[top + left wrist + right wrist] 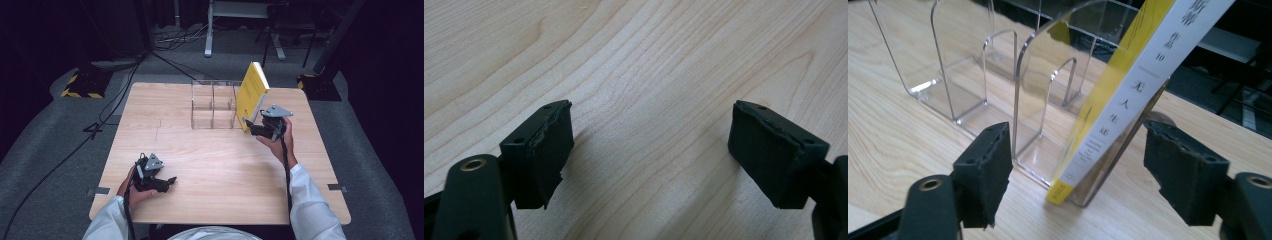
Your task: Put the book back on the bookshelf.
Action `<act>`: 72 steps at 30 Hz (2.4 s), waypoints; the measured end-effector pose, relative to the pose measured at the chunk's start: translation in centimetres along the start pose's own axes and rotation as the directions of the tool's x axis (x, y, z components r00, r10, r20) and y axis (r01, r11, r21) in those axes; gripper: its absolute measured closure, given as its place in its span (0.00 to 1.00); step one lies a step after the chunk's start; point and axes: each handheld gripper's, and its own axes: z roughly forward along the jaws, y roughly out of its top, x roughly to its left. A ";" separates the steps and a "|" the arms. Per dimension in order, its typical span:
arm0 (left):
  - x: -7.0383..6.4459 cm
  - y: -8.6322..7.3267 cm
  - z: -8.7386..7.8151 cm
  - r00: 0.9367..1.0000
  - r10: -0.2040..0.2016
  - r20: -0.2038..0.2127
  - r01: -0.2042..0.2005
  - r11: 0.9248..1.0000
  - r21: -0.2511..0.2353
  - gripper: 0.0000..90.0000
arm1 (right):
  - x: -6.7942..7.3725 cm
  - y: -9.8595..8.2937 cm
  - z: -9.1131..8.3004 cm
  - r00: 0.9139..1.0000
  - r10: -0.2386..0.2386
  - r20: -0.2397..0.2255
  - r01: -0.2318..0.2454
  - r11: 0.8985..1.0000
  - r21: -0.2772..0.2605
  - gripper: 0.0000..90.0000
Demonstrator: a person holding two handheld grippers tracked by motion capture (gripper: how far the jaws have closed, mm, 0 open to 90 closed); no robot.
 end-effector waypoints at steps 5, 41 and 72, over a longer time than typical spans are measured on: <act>0.0 0.0 0.0 1.000 0.000 0.000 0.000 1.000 0.001 0.21 | 0.1 0.0 -0.6 1.000 -0.028 -0.007 0.028 0.999 0.023 0.27; 0.1 0.1 0.0 1.000 0.008 -0.002 -0.008 1.000 0.005 0.20 | 2.1 -2.6 -8.1 0.962 -0.224 -0.159 0.246 0.959 0.141 0.27; 0.2 0.2 0.1 1.000 -0.005 -0.004 0.005 1.000 0.004 0.20 | 0.8 -10.3 -11.9 0.953 -0.254 -0.163 0.288 0.930 0.230 0.27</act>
